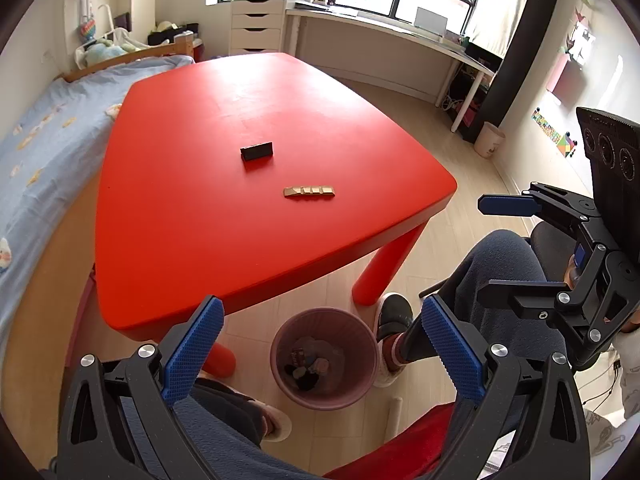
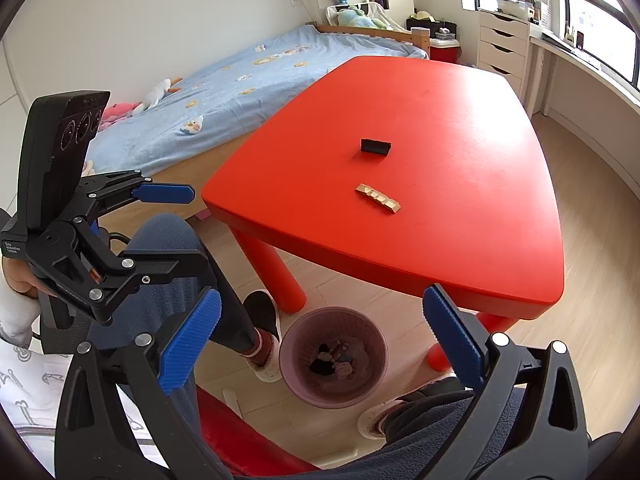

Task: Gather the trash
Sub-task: 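Move both open tools back over the black block and wooden strip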

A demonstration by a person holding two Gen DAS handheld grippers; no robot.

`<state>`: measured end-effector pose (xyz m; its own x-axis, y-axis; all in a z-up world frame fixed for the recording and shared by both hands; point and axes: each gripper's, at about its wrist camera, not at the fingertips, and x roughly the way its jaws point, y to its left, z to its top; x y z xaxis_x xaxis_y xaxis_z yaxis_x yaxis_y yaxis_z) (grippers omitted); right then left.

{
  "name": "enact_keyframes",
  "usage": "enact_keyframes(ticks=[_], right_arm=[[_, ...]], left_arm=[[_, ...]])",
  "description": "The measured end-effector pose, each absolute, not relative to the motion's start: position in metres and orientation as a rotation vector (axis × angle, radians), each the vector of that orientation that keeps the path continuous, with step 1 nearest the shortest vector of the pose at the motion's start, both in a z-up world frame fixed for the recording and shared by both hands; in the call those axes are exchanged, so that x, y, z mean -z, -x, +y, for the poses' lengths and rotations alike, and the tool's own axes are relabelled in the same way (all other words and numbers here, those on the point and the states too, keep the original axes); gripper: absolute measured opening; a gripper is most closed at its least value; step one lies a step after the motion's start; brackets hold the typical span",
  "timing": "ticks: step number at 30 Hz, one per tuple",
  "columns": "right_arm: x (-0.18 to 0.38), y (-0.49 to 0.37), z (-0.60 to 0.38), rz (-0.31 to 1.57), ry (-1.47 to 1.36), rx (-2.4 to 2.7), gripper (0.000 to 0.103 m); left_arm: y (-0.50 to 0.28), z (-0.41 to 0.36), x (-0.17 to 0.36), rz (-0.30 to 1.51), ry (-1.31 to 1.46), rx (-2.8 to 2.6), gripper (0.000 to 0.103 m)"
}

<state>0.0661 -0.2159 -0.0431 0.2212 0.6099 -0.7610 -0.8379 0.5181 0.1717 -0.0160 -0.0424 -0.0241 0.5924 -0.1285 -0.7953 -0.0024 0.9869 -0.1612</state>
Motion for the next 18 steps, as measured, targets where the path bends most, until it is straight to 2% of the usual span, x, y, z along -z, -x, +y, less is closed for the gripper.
enact_keyframes(ticks=[18], right_arm=[[0.0466, -0.0707, -0.2119, 0.901, 0.298, -1.029, 0.100]], left_arm=[[0.0082, -0.0342, 0.0267, 0.946, 0.184, 0.061, 0.095]])
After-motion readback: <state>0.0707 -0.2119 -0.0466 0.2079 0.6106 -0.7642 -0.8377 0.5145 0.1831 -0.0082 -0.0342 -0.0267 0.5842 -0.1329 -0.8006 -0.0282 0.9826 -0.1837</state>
